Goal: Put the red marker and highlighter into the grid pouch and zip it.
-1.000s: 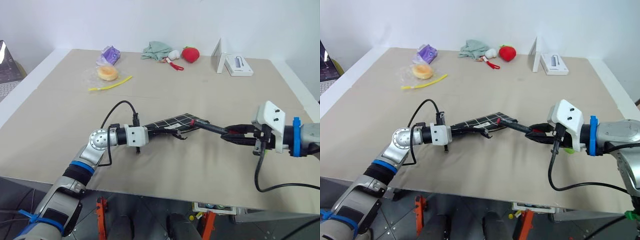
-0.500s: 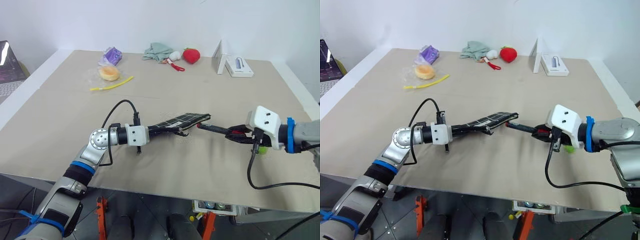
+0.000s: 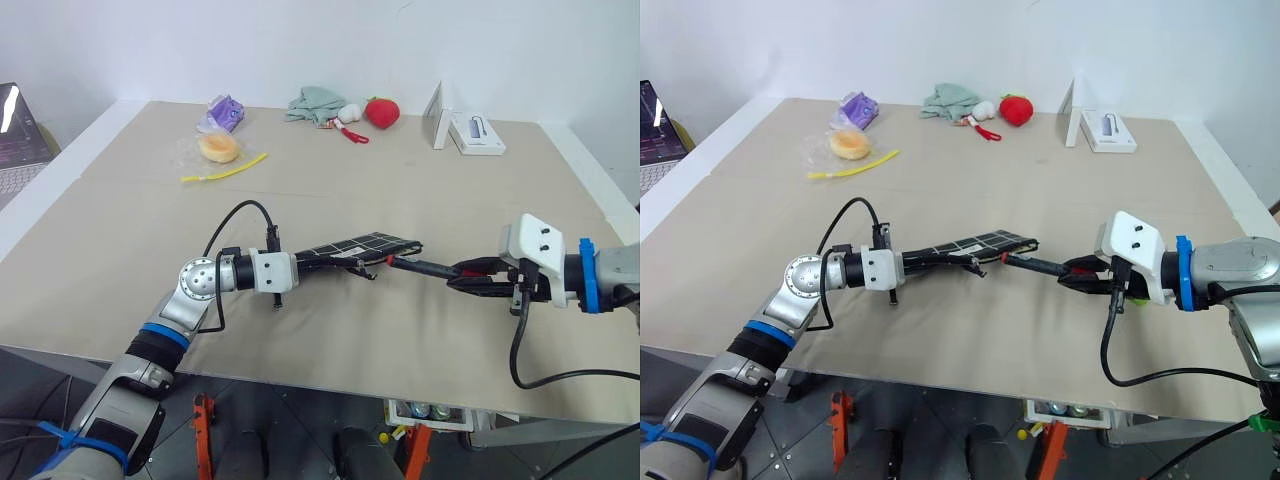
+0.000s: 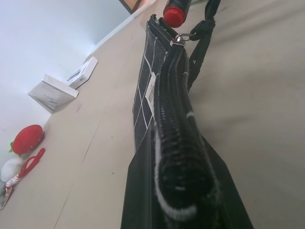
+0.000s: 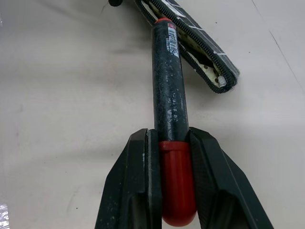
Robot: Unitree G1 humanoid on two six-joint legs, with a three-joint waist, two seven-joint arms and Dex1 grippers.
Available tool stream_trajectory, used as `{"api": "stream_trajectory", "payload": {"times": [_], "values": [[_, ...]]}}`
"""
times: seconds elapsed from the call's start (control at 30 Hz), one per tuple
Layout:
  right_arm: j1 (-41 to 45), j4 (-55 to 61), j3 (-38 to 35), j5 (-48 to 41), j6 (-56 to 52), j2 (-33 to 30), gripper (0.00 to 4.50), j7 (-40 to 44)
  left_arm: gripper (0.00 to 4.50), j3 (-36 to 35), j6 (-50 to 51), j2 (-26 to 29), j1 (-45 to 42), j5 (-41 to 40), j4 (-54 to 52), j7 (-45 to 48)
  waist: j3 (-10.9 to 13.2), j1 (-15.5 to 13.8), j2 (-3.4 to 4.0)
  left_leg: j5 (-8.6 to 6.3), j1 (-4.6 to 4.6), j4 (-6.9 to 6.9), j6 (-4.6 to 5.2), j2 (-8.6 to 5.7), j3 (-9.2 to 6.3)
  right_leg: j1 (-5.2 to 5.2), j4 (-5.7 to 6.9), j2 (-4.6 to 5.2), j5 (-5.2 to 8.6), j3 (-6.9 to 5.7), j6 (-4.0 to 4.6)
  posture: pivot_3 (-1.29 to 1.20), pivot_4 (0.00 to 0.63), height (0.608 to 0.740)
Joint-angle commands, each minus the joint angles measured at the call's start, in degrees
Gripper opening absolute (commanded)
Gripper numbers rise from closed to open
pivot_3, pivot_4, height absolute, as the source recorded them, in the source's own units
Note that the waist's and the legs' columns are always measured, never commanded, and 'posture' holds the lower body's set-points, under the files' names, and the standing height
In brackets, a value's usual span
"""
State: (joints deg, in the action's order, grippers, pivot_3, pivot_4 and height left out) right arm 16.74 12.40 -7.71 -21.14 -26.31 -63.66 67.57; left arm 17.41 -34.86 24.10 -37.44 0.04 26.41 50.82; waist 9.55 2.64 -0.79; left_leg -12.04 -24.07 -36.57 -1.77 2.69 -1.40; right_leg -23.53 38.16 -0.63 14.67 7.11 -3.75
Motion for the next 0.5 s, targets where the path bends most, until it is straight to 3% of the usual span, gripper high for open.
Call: {"api": "stream_trajectory", "payload": {"times": [0.03, 0.3, 0.5], "values": [[2.05, -1.38, -1.04, 1.46, 1.89, -0.62, 0.52, -0.92, 0.0, -1.48, -0.21, 0.31, -0.07, -0.41, -1.71, -0.23, 0.0, 0.0, 0.0, 0.0, 0.0, 0.0, 0.0, 0.0, 0.0, 0.0, 0.0, 0.0, 0.0, 0.0, 0.0, 0.0, 0.15, 0.732], [3.57, -4.38, 1.54, 5.45, 5.0, 0.1, 0.52, -1.74, 0.0, -1.47, -0.08, 0.3, 0.09, -0.51, -2.2, -0.23, 0.0, -0.01, 0.0, 0.0, -0.01, 0.01, 0.0, 0.0, 0.0, 0.0, 0.0, 0.0, -0.04, 0.0, 0.08, 0.0, 0.15, 0.732], [9.07, -4.28, 8.31, 9.18, 7.52, 3.7, 0.52, -1.88, 0.0, -0.82, 0.55, -0.76, -0.25, -0.72, -3.12, 0.07, -0.01, 0.09, 0.01, 0.0, 0.04, 0.0, 0.0, 0.0, 0.01, 0.0, 0.02, -0.01, -0.04, 0.01, 0.05, 0.0, 0.15, 0.732]]}}
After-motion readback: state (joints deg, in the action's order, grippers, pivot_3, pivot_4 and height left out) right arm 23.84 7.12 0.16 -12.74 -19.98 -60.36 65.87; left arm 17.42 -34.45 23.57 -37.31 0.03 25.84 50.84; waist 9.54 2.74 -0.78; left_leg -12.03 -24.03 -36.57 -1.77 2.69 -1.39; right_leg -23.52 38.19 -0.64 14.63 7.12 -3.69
